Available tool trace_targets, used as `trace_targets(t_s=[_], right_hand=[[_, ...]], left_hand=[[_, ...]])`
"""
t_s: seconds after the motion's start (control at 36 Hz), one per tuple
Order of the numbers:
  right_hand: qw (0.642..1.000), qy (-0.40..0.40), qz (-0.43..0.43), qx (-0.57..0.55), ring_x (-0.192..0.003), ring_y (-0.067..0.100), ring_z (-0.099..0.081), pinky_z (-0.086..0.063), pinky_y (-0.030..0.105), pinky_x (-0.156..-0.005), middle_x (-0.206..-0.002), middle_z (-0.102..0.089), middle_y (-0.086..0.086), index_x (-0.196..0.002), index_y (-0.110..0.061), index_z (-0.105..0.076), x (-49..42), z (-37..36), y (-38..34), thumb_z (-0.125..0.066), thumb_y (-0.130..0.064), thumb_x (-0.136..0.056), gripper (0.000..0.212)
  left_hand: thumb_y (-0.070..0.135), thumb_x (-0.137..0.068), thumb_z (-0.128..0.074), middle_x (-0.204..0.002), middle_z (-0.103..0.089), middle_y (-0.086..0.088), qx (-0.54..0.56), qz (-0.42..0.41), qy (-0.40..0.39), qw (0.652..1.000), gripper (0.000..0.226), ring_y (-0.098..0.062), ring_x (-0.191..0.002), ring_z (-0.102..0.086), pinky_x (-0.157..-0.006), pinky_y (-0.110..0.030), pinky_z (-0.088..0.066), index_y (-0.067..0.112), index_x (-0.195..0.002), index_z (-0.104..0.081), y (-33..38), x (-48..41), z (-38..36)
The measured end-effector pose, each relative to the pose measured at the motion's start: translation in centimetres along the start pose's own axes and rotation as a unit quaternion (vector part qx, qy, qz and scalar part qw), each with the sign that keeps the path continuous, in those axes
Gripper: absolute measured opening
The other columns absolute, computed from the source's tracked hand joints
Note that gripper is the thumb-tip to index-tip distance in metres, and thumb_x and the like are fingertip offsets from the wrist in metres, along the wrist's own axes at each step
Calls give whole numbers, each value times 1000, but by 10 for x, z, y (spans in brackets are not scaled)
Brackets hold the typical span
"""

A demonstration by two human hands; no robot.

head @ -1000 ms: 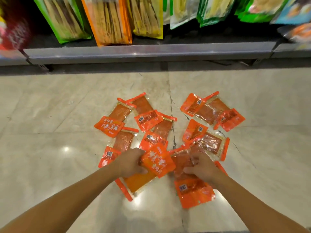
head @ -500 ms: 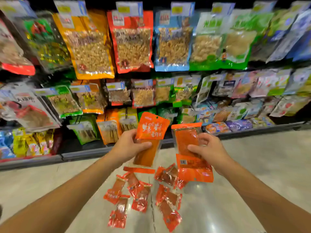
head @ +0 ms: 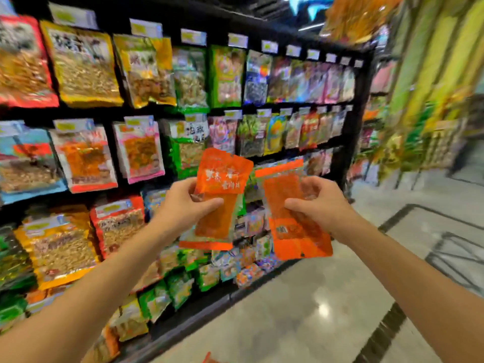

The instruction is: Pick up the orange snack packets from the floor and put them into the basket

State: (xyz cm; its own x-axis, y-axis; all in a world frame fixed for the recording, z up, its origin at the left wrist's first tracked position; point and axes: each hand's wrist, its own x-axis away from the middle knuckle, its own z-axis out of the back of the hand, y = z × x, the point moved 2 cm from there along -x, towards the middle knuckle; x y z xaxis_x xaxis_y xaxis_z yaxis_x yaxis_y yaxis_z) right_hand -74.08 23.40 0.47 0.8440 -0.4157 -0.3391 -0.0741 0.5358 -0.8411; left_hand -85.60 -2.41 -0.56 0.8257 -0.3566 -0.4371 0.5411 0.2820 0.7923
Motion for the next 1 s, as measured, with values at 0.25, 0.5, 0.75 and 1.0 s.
trace_targets(t_s=[0.25,0.5,0.75,1.0], right_hand=[[985,163,-52,10,-57,2,-62,-49,12,-50,-77,-66,-3,-95,-9,-64,73,160,33,-81,-3,-75,27],[956,271,-114,16,-75,13,-67,-51,25,-62,-86,-68,-2,-96,-16,-65,137,340,81,-84,-13,-75,28],[937,320,-118,71,-63,8,-63,-43,9,-46,-76,-66,-2,-90,-13,-65,184,525,146,-80,-9,-76,21],[906,389,-127,105,-61,7,-59,-48,21,-56,-73,-65,-1,-84,-11,-67,193,660,219,-82,-12,-73,19]], left_hand=[[27,-66,-85,-74,-74,7,81,-64,-115,988,23,1,-62,-59,-64,-29,-53,24,-82,-68,94,-11,-144],[23,-70,-85,-75,-75,14,139,-113,-196,964,18,1,-68,-68,-73,-31,-57,29,-81,-71,208,6,-314],[18,-77,-81,-86,-76,3,169,-167,-243,940,21,-10,-76,-69,-71,-26,-57,22,-96,-73,348,29,-507],[19,-78,-80,-83,-72,10,186,-167,-297,922,23,-5,-72,-66,-68,-27,-53,21,-100,-72,429,27,-662]])
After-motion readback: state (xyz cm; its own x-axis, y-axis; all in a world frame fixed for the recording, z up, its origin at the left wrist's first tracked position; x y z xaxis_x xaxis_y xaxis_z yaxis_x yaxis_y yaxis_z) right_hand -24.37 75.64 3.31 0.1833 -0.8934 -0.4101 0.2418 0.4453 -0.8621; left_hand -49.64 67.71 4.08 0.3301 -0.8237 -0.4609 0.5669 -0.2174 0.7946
